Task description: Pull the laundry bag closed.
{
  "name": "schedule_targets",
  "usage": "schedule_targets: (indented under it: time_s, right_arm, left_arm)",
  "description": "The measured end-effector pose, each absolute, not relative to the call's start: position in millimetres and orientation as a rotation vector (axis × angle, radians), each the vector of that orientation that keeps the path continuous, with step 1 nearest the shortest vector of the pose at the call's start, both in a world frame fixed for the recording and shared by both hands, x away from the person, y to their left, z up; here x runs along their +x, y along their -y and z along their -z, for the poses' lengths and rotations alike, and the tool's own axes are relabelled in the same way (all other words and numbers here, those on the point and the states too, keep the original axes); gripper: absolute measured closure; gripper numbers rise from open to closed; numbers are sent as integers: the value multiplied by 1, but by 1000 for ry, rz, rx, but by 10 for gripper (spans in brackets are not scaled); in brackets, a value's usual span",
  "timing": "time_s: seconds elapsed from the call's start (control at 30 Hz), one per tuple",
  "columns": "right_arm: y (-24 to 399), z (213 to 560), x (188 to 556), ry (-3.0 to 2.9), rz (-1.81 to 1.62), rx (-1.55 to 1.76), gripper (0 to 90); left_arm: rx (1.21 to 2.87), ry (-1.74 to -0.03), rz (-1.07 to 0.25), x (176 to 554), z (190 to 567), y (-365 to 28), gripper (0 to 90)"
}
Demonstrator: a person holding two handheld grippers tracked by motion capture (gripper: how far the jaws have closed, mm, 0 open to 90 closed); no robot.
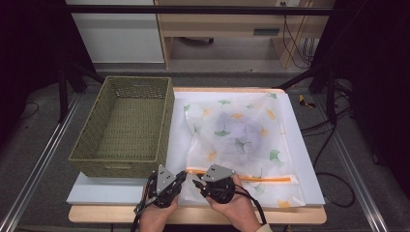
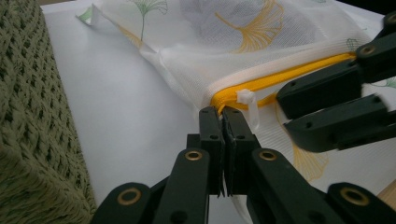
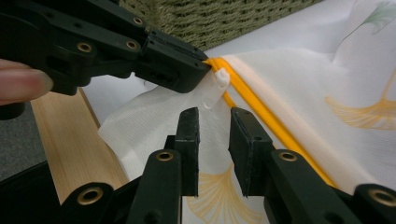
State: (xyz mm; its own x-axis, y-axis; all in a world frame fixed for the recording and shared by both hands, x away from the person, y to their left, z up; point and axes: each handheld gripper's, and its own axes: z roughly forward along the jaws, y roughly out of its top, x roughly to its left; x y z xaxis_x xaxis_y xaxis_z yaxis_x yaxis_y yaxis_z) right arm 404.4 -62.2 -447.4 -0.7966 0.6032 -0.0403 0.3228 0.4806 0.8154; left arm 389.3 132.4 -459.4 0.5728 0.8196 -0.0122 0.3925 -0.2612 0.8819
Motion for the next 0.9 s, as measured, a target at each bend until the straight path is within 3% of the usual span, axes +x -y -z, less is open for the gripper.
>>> schedule_targets:
  time_s: [0.27, 0.63, 0.9]
  right_arm:
    - [56, 453, 421, -2407, -1246, 853, 713]
    - [54, 452, 423, -2386, -1284, 830, 840]
    - [52, 449, 417, -2369, -1253, 842, 845]
  left_arm:
    - [1865, -969, -575, 390, 458, -135, 873]
    - [1858, -973, -563, 390, 458, -136, 874]
    - [1856, -972, -570, 388, 458, -135, 874]
